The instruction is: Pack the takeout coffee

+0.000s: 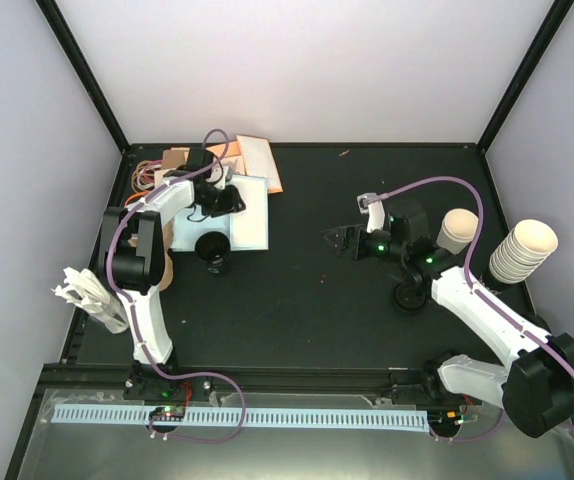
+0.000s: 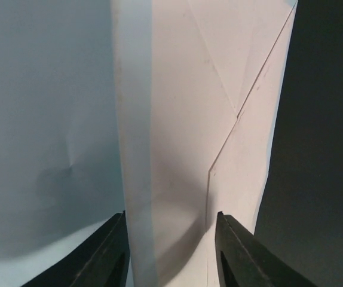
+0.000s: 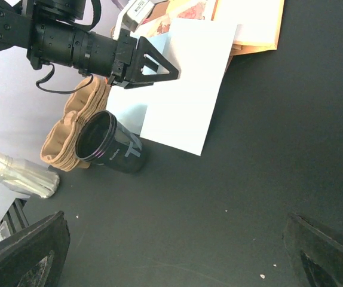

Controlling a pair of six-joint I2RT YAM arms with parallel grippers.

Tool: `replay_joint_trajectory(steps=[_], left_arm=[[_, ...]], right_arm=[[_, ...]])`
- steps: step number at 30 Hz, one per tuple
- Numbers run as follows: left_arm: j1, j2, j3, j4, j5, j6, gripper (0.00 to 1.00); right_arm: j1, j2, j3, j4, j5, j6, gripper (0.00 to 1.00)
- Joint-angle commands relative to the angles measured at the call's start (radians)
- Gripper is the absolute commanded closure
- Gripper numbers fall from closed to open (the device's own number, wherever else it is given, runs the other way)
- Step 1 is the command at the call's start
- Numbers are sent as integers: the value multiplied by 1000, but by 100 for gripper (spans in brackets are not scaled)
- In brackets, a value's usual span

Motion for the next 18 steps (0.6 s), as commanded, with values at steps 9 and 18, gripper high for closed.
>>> replay_joint_trajectory(steps=[9, 18], left_arm=[[6, 33, 97, 57, 96, 35, 98], [7, 1, 141, 36, 74, 56, 98]], right_arm=[[2, -38, -16, 1, 20, -24, 0], [2, -46, -16, -4, 26, -25, 0]])
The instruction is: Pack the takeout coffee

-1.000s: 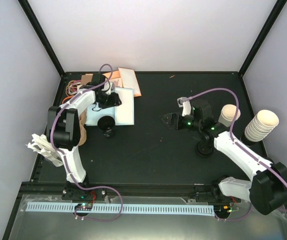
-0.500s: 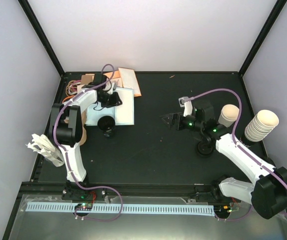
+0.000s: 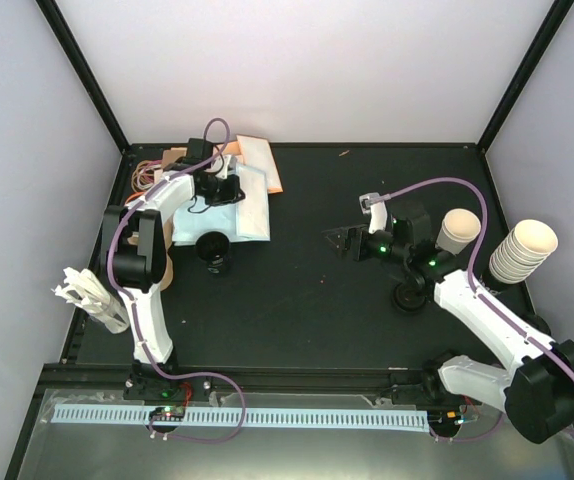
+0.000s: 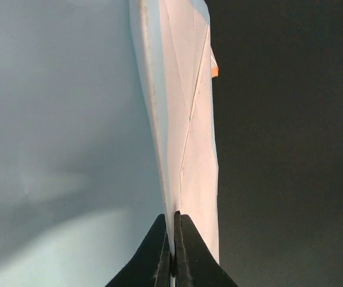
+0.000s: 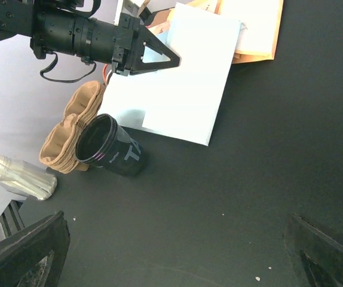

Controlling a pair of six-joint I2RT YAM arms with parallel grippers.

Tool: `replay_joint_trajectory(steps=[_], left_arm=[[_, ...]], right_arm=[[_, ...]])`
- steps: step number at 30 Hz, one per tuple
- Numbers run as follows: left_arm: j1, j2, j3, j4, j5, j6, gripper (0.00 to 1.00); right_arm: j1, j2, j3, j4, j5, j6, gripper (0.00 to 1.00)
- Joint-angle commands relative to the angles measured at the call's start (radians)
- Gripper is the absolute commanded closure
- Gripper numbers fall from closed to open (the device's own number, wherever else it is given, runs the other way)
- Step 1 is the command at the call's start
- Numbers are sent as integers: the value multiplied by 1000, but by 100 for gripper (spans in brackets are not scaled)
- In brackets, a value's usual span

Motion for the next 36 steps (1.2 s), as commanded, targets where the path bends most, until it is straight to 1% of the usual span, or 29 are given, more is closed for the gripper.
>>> replay_joint_trajectory(steps=[1, 6, 12, 18, 23, 27, 32, 36], left_arm=[[6, -27, 67, -2, 1, 33, 98], [5, -40, 135, -23, 14, 41, 98], [-8, -89, 166, 18, 56, 55, 99], [-30, -123, 216, 14, 72, 59, 98], [-58, -181, 229, 5, 66, 62, 99], [-76, -232, 231, 11, 116, 40, 98], [-124, -313, 232, -12, 133, 36, 98], [-198, -376, 226, -51, 93, 48, 99]], right_arm=[[2, -16, -5, -6, 12, -9, 0], [2, -23, -7, -13, 21, -10, 0], [1, -47, -10, -23, 38, -9, 0], [2, -81, -19, -34, 61, -12, 0], [2, -108, -24, -43, 92, -17, 0], [2, -126, -22, -49, 116, -19, 0], [2, -160, -21, -57, 145, -23, 0], [2, -219, -20, -79, 184, -23, 0]])
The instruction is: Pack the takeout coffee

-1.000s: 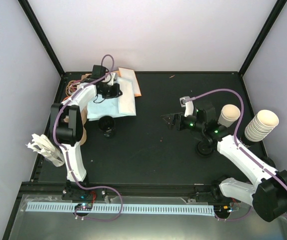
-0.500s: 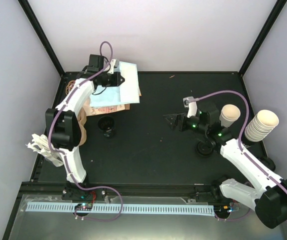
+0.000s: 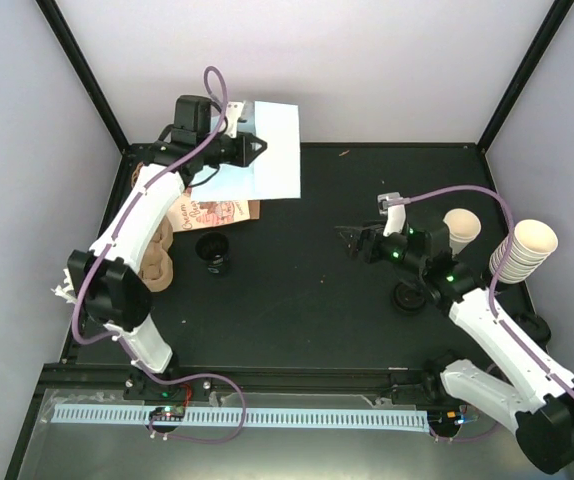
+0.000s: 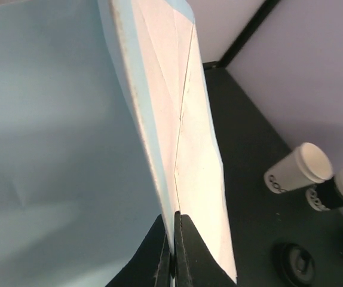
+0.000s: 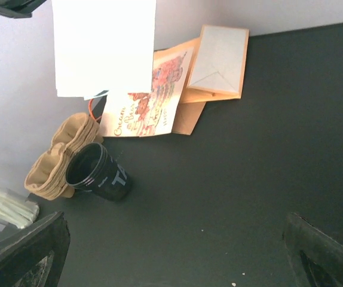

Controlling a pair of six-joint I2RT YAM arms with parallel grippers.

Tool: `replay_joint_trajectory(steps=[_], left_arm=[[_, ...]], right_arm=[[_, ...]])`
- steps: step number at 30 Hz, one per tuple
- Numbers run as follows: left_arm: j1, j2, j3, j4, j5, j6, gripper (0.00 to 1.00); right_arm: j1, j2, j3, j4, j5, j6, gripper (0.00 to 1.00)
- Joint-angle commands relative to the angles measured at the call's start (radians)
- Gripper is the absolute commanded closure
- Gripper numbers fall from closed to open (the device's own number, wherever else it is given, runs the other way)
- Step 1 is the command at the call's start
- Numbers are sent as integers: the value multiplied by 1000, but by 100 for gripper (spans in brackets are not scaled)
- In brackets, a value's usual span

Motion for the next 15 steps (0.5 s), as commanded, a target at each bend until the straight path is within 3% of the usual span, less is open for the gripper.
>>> replay_joint_trajectory(steps=[1, 8, 15], left_arm=[[-88, -94, 44, -48, -29, 14, 98], [-272, -181, -41, -76, -191, -1, 98], [-463, -158, -118, -112, -339, -84, 97]], right_arm=[[3, -77, -2, -28, 70, -18, 0], [2, -210, 23, -169, 265, -39, 0], [3, -308, 33, -266, 367, -37, 0]])
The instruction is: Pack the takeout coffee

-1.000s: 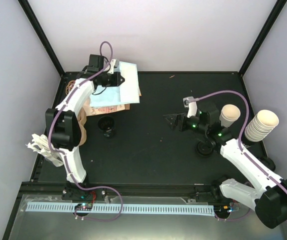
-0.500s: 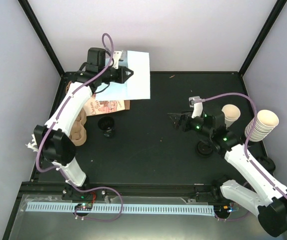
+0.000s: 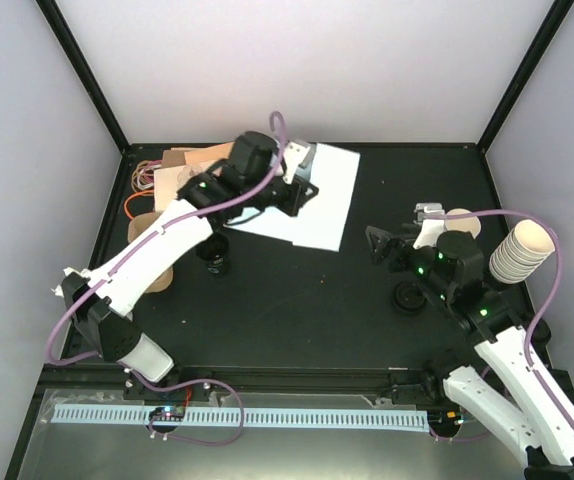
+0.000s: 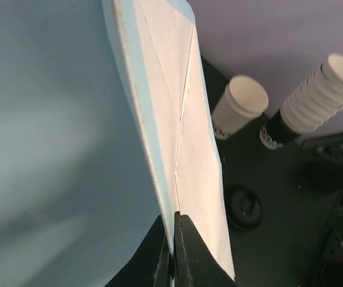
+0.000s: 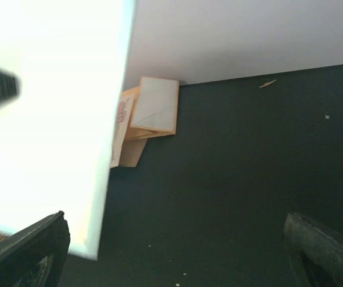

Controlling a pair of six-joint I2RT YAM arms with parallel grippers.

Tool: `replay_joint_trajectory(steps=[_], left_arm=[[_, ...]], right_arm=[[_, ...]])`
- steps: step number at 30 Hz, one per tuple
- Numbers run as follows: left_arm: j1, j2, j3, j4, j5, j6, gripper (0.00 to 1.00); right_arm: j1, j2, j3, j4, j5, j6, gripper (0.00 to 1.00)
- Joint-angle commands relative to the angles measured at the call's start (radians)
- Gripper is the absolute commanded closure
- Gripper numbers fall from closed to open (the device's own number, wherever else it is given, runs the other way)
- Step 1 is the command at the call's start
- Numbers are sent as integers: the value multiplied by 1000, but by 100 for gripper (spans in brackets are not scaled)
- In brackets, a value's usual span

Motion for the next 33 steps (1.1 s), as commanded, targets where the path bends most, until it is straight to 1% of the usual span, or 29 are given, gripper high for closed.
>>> replay_joint_trajectory(steps=[1, 4, 7, 11, 14, 15, 18, 20, 21, 23, 24, 27, 30, 33], left_arm=[[-93, 33, -39, -58, -122, -90, 97], [-156, 89, -40, -105, -185, -164, 98], [-197, 148, -51, -112, -198, -245, 98], [-220, 155, -143, -18, -209, -323, 97], [-220, 133, -217, 65, -211, -353, 94], [-220, 134, -223, 70, -211, -355, 92], [-220, 141, -217, 57, -214, -353, 77], [-220, 134, -216, 47, -229, -353, 51], [-220, 124, -218, 47, -241, -352, 41], [-220, 93, -224, 48, -266, -344, 29], [-220, 74, -225, 45, -282, -337, 24], [-217, 18, -225, 18, -349, -312, 18], [-209, -35, -239, -18, -414, -291, 8], [-184, -87, -284, -30, -446, -272, 3]], right_arm=[[2, -45, 28, -87, 101, -9, 0], [2, -40, 25, -110, 106, -4, 0], [2, -22, 23, -135, 110, 6, 0], [2, -13, -1, -142, 97, 25, 0], [2, 6, -14, -143, 66, 38, 0], [2, 13, -18, -142, 56, 42, 0], [2, 30, -29, -139, 37, 49, 0], [2, 43, -30, -139, 31, 49, 0], [2, 48, -28, -141, 30, 49, 0], [2, 60, -27, -142, 28, 48, 0], [2, 68, -25, -143, 29, 49, 0], [2, 113, -11, -163, 46, 56, 0], [2, 179, 21, -208, 88, 73, 0], [3, 256, 53, -250, 103, 107, 0]])
